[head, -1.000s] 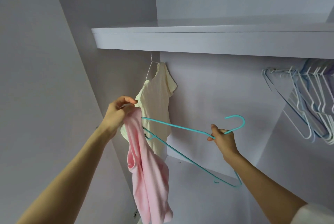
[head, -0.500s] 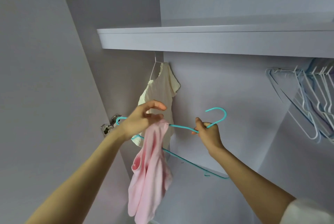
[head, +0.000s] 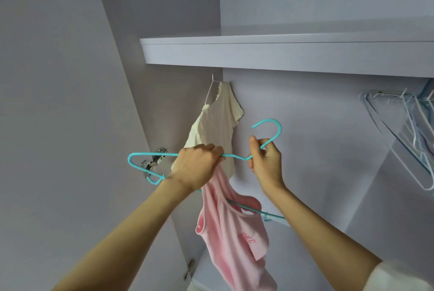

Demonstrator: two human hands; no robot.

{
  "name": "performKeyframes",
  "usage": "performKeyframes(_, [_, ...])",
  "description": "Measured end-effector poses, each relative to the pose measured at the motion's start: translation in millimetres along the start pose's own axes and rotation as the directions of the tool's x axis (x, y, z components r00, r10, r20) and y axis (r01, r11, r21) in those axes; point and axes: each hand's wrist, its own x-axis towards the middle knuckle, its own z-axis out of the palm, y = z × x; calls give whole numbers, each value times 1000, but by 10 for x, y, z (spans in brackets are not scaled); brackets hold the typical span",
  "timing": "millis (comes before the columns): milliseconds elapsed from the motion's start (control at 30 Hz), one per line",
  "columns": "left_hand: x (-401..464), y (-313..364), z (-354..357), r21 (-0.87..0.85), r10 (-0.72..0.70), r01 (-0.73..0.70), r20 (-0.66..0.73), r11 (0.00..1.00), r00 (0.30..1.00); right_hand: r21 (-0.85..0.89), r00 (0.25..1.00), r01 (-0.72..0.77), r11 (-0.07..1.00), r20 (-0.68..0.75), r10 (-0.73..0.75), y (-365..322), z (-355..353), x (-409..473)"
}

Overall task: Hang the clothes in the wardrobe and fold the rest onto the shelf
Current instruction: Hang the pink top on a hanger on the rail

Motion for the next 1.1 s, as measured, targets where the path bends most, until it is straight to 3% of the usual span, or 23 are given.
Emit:
performKeyframes(133, [40,100,80,-226,-5,17,53,974,999,-28,1000,-1,1000,22,2,6,-61,-4])
performKeyframes(300, [184,196,100,-327,-2,20,54,945,999,-21,996,48,999,74,-46,-19,-57,4])
performKeyframes(400, [213,127,135,-424,-119,130,54,896,991,-86,975,219,972,41,-216,4,-140,-8])
performKeyframes(467, [223,53,130,-496,-237,223,36,839,971,-172,906,417,893,2,-423,45,-254,-66])
performKeyframes(567, [241,-67,69,-592,-381,311,6,744,924,-232,787,616,753,229,-573,249,-370,-283])
performKeyframes(633, [245,-142,19,-685,-427,301,-15,663,904,-277,786,580,766,438,-436,412,-363,-423])
performKeyframes(700, [235,-173,-49,-809,-443,235,-34,539,896,-336,798,438,834,572,-189,511,-284,-462])
performKeyframes(833, [192,-204,-216,-941,-450,102,-57,322,891,-320,720,300,898,694,7,471,40,-366])
performKeyframes(1000, [118,-328,-402,-977,-476,19,-87,212,875,-331,569,189,925,804,172,443,350,-366])
performKeyframes(1100, [46,-421,-432,-974,-512,10,-110,227,852,-471,534,286,834,801,269,499,332,-340])
